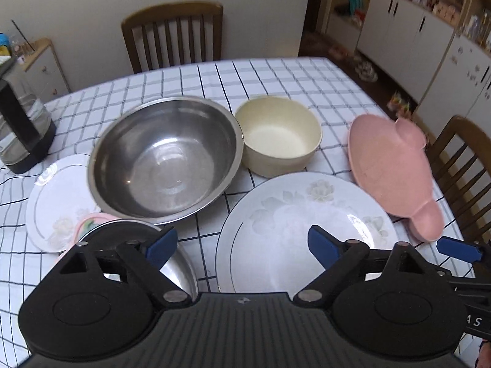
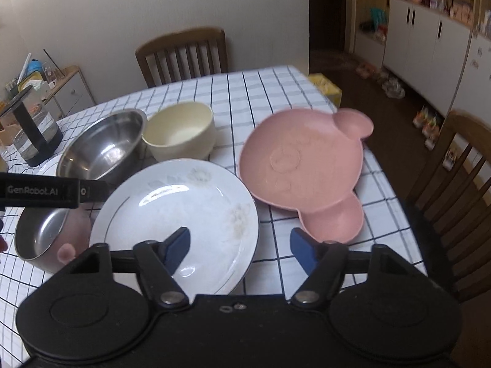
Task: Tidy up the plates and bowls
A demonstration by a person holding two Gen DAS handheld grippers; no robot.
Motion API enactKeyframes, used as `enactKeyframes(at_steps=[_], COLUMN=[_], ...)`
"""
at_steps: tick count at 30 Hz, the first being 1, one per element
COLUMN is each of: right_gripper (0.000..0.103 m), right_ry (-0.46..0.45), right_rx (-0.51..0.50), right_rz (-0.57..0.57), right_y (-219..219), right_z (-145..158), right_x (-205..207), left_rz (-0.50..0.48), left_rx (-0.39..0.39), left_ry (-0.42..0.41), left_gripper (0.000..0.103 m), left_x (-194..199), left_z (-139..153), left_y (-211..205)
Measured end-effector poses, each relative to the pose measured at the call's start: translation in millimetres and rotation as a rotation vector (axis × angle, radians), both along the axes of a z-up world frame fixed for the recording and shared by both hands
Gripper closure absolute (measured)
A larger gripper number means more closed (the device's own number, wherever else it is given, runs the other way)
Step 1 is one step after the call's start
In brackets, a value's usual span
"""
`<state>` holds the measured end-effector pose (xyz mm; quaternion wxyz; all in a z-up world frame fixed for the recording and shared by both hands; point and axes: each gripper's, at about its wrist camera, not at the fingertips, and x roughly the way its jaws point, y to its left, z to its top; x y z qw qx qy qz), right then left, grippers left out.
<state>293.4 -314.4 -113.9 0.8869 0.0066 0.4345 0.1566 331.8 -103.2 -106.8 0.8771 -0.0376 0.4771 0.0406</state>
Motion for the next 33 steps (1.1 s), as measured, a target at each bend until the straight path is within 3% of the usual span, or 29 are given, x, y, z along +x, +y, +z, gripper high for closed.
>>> enactKeyframes(at_steps=[2,10,15,17,18,28,33], right_gripper=[0.036,0.053,0.062,0.063,0.066,0.085,0.086], right_ry=[0.027,0.124,0.156,0.173,0.181,0.245,0.269], right_rx=[0.001,0.018,0.024,0.033,0.042,0.123,0.138], right_rz=[0.004,0.023,0.036,0.035,0.037,0.035,0.040], right_y=[-2.3,-6.9,-8.7,-8.8,-9.0,-14.8,-17.2], right_z=[-5.7,-23.3,-29.8,-32.2,-33.4,-39.0,-41.5], right_x=[7.8,28.5,36.6,39.1,40.1,49.7,52.8], left_rz=[-0.016,-0.029,-0.040,-0.037,-0.033,-0.056,-0.059], left_rx=[0.017,0.019,0.015,-0.010,-0.018,-0.094,-0.083], left_ry=[0.029,0.124,0.135,0.154,0.159,0.175,0.179], left_gripper=[0.023,0.043,0.047,0.062,0.064,0.070,0.078], left_x=[9.2,31.0,37.2,40.1,40.4,47.7,51.2], left_z=[-6.7,-29.8,-32.5,-33.9,-33.9,-35.5,-37.9], left_y=[-1.2,2.8,4.5,8.1,10.5,25.1,25.6])
